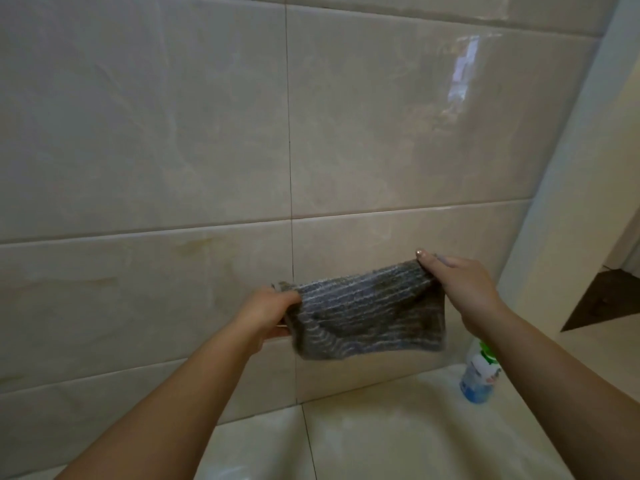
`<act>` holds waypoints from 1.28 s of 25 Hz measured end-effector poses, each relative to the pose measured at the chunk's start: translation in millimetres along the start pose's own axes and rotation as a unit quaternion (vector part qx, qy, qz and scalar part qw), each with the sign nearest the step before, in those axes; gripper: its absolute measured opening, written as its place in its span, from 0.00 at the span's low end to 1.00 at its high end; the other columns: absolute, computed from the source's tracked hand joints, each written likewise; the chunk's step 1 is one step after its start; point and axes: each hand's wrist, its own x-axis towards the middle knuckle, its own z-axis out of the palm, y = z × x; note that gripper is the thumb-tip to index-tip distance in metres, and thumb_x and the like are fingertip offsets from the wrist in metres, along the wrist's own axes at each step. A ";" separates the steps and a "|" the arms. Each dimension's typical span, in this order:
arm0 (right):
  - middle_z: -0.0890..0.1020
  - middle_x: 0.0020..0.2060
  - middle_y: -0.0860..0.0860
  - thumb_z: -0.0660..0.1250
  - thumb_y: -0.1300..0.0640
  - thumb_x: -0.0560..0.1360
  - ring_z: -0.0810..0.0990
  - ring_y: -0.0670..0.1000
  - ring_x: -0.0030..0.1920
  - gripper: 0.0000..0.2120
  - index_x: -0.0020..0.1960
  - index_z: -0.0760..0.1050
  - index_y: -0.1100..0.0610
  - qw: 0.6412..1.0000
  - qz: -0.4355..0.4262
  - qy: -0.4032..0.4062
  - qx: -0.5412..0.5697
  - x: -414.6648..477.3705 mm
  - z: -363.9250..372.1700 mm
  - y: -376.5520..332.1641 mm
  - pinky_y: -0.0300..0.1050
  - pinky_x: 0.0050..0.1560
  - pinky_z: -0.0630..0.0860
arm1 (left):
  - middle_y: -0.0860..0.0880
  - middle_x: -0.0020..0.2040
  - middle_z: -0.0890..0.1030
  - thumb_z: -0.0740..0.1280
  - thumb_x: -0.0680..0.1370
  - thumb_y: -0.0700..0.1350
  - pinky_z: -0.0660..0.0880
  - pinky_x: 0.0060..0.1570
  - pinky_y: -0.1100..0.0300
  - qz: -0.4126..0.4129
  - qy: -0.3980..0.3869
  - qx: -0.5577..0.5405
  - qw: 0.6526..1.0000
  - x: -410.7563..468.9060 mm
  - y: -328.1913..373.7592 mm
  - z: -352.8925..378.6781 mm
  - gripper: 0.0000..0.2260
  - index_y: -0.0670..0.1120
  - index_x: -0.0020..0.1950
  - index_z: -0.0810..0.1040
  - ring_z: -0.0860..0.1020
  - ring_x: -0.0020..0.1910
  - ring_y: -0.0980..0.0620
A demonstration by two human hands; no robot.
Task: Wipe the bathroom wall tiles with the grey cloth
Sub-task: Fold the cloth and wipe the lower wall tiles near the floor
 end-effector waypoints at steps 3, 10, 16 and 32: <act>0.78 0.30 0.51 0.66 0.46 0.77 0.75 0.46 0.33 0.24 0.36 0.77 0.67 0.999 -0.025 0.024 0.038 -2.4 1.6 -5.0 0.40 0.33 0.67 | 0.44 0.39 0.80 0.66 0.79 0.40 0.78 0.33 0.58 0.001 0.030 -0.062 0.998 -0.5 3.3 3.8 0.05 0.43 0.44 0.77 0.79 0.36 0.48; 0.84 0.49 0.57 0.67 0.61 0.76 0.83 0.56 0.50 0.08 0.54 0.78 0.54 0.973 -0.019 -0.185 0.140 -24.4 10.6 -34.8 0.51 0.50 0.79 | 0.47 0.54 0.74 0.65 0.81 0.46 0.73 0.56 0.49 -0.110 0.053 -0.106 0.987 5.3 -14.0 8.8 0.08 0.45 0.59 0.74 0.75 0.57 0.46; 0.84 0.51 0.54 0.65 0.66 0.76 0.83 0.53 0.53 0.15 0.60 0.77 0.54 0.911 -0.022 -0.390 0.131 -41.5 41.3 -61.7 0.47 0.55 0.79 | 0.35 0.43 0.84 0.65 0.77 0.42 0.82 0.47 0.46 -0.148 -0.199 -0.319 0.915 -2.8 -5.3 33.3 0.12 0.34 0.47 0.81 0.85 0.38 0.42; 0.78 0.62 0.53 0.58 0.33 0.76 0.75 0.55 0.63 0.32 0.66 0.74 0.57 0.968 0.202 -0.121 0.082 -1.8 46.6 53.3 0.49 0.62 0.67 | 0.39 0.60 0.82 0.64 0.82 0.44 0.76 0.63 0.49 0.047 -0.296 0.129 0.945 15.2 44.3 33.9 0.10 0.44 0.61 0.80 0.81 0.58 0.42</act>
